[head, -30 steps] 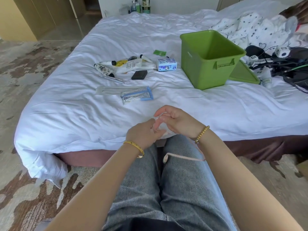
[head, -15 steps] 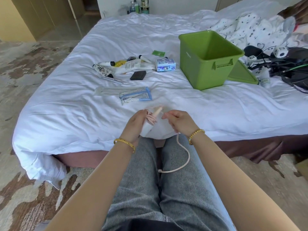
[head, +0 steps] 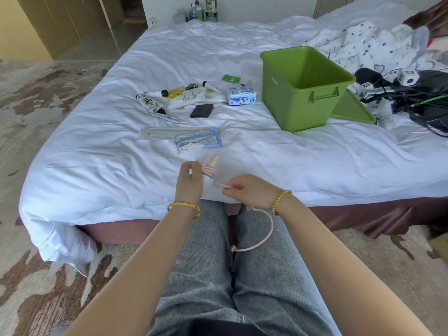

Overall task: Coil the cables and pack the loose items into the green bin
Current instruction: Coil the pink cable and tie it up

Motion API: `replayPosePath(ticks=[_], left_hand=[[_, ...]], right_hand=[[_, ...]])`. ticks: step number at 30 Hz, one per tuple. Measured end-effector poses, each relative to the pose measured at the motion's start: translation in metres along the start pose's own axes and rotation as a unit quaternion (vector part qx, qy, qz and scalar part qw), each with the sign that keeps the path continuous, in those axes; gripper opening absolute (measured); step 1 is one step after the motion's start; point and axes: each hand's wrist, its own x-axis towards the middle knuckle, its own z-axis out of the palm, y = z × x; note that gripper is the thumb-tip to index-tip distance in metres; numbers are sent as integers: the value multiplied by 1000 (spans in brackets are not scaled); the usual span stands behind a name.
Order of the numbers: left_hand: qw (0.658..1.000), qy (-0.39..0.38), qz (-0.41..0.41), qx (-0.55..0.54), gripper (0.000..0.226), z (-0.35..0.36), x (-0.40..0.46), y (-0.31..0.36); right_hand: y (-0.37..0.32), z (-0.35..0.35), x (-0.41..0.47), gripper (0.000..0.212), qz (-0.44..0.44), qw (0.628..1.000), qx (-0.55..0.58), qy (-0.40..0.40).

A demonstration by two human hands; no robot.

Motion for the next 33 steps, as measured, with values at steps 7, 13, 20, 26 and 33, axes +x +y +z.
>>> replayPosePath(ticks=[7, 13, 20, 26, 33], left_hand=[[948, -17, 147, 281, 27, -1, -3, -3], [872, -196, 217, 392, 27, -1, -10, 0], [914, -328, 139, 193, 43, 3, -25, 2], [910, -371, 138, 126, 16, 3, -26, 7], [970, -237, 42, -22, 30, -1, -15, 9]], right_hand=[[-5, -17, -2, 18, -50, 989, -49, 131], [-9, -26, -2, 23, -39, 971, 178, 156], [-7, -32, -3, 20, -34, 956, 258, 135], [-1, -34, 0, 17, -15, 945, 303, 120], [16, -18, 10, 13, 44, 925, 353, 138]])
